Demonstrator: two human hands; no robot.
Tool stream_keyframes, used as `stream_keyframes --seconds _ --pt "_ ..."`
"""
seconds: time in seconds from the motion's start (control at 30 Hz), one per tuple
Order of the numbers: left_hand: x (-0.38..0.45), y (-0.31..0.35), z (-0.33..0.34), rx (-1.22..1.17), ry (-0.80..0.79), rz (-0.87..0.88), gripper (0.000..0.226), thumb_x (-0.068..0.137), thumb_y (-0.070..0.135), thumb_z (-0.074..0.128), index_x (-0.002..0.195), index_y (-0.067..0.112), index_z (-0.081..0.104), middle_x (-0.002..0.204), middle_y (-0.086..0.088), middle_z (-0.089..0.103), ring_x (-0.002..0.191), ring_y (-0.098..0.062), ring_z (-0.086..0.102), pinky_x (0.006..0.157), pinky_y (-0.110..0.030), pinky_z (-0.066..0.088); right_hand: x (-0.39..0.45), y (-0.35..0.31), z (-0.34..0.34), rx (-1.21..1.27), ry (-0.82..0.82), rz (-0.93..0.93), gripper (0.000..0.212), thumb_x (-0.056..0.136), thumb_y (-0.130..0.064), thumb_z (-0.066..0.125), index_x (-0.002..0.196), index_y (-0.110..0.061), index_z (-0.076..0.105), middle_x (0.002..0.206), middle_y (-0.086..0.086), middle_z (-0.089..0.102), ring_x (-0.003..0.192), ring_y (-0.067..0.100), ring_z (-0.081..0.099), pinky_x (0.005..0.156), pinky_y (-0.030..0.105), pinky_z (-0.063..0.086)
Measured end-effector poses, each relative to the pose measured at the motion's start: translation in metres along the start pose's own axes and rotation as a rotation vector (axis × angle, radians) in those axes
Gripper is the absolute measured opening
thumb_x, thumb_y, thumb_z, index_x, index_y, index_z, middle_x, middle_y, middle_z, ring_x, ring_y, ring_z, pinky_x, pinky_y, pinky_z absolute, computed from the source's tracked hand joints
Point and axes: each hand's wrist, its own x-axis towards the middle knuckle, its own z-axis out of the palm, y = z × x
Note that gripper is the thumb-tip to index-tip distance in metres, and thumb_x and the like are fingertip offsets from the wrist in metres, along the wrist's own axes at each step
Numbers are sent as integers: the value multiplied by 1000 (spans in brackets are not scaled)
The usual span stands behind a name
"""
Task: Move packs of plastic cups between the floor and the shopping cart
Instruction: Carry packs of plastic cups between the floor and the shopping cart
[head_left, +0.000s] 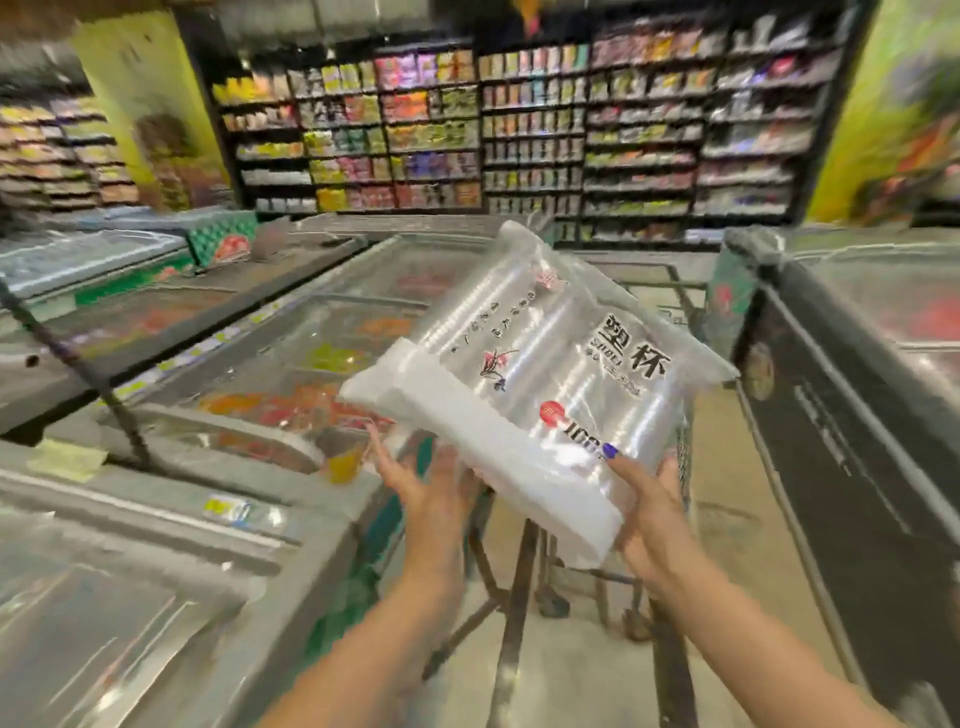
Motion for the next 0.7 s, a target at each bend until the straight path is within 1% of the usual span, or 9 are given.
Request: stream_keyframes --seconds 0.07,0.13,0.2,0.27,0.33,0.4,0.6,0.67,0.7 --pt "64 -4 0 -54 -45 14 84 66 57 79 132 65 29 146 11 45 119 -11 59 98 -44 46 32 -17 -17 -59 50 -75 91 70 -11 72 146 -37 31 134 2 61 110 28 66 85 52 55" --pt "128 -9 5 -3 -129 -26 64 84 47 66 139 46 35 133 11 58 108 -10 65 91 -39 50 60 -31 -31 -96 62 -138 86 75 -4 67 145 -41 34 129 -1 65 110 27 67 88 50 55" --pt "189 -21 20 194 -306 -111 46 91 35 62 133 40 46 120 13 64 103 -11 67 91 -38 50 86 -41 -42 -134 85 -151 85 78 1 65 144 -42 36 127 1 66 110 29 67 89 52 54" --pt "232 -42 40 493 -523 -194 31 93 31 60 120 44 53 125 10 60 104 -7 61 95 -35 44 109 -48 -51 -180 111 -149 83 78 2 66 143 -42 38 126 3 67 110 31 66 91 54 53" --pt "255 -70 58 760 -711 -234 37 93 29 62 128 38 53 134 10 52 113 -7 52 101 -30 38 131 -52 -59 -218 141 -149 81 78 2 67 139 -43 40 123 2 68 108 30 68 85 50 56" --pt "264 -97 70 872 -832 -220 60 85 28 71 140 25 47 136 8 46 126 -11 44 107 -28 32 154 -55 -66 -232 169 -136 77 80 1 68 138 -41 40 122 3 68 106 31 68 83 49 58" --pt "291 -176 92 928 -824 -336 67 83 23 75 142 21 45 141 3 48 125 -13 45 105 -27 36 229 -53 -105 -286 349 -122 56 88 -5 65 133 -26 40 111 2 63 93 28 69 80 47 55" --pt "296 -200 94 944 -840 -385 68 83 24 74 144 19 42 145 0 46 129 -17 45 109 -32 37 253 -47 -121 -330 352 -74 59 84 -13 72 133 -25 41 115 2 62 98 30 68 86 51 54" --pt "300 -211 95 946 -836 -396 69 84 24 73 144 19 42 146 0 45 131 -18 45 110 -33 37 268 -43 -131 -363 350 -36 69 78 -24 79 136 -26 42 122 5 62 104 32 67 91 53 53"
